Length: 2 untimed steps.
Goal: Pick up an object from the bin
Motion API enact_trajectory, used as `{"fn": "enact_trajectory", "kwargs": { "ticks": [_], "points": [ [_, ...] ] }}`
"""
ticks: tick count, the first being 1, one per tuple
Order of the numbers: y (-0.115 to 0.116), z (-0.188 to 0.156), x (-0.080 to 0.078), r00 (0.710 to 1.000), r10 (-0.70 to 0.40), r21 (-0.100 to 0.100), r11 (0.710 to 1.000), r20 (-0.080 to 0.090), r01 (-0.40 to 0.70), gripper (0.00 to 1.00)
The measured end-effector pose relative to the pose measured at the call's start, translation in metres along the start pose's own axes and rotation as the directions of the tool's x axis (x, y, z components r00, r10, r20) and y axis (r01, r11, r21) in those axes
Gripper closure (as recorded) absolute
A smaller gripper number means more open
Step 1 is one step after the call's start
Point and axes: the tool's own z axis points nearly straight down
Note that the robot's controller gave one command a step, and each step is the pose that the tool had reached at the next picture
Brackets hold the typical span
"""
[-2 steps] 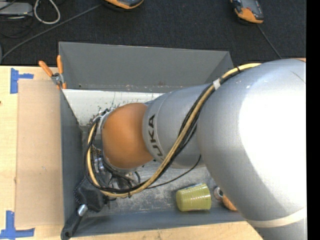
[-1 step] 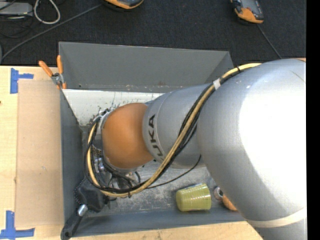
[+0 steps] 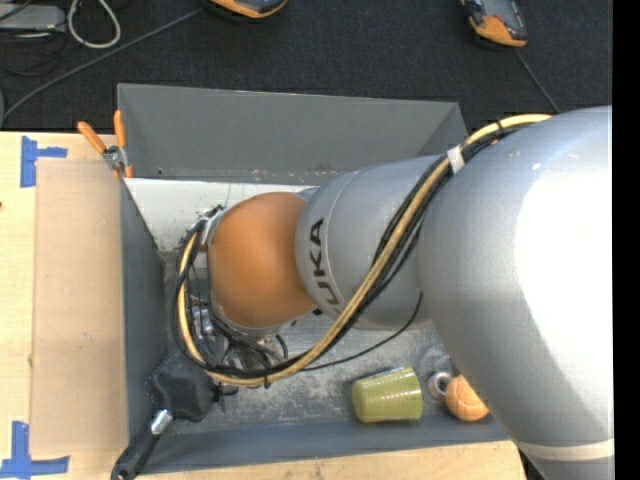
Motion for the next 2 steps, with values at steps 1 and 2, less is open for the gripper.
{"fn": "enact_trajectory", "kwargs": {
  "ticks": [1,2],
  "points": [
    [0.0,-0.029,0.0,1.0,0.001,0.0,1.0,-0.002,-0.001,1.0],
    [0.0,-0.078,0.001,1.0,0.003,0.001,1.0,-0.007,-0.003,1.0]
  ]
}}
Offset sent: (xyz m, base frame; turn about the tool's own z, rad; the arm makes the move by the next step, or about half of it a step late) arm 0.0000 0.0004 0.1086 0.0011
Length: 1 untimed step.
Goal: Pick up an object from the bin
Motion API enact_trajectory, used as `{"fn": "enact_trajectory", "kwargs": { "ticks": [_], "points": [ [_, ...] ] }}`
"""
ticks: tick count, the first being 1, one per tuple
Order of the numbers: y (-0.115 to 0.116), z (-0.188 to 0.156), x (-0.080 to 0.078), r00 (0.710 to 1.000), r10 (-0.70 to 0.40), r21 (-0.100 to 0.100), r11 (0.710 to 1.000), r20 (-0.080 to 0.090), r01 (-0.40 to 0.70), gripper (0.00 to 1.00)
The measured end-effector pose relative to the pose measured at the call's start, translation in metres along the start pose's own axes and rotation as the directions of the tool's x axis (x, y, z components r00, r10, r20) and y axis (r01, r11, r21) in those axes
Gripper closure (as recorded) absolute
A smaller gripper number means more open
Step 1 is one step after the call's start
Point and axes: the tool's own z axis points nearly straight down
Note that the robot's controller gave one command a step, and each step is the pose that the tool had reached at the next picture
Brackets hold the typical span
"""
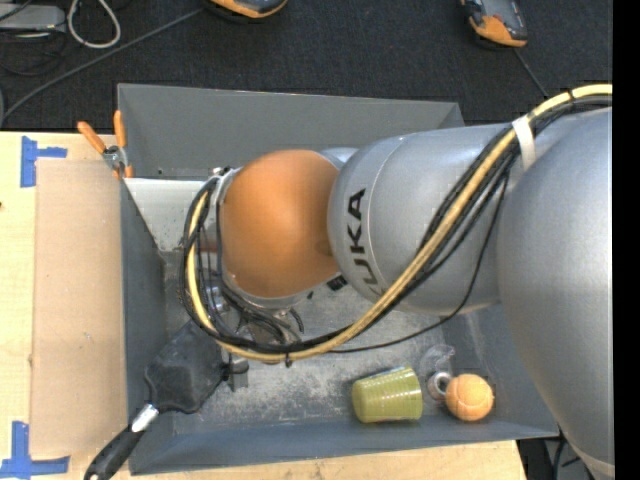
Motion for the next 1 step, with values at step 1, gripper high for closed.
{"fn": "enact_trajectory", "kwargs": {
  "ticks": [1],
  "points": [
    [0.0002,-0.0297,0.0,1.0,0.002,0.0,1.0,-0.001,-0.002,1.0]
  ]
}}
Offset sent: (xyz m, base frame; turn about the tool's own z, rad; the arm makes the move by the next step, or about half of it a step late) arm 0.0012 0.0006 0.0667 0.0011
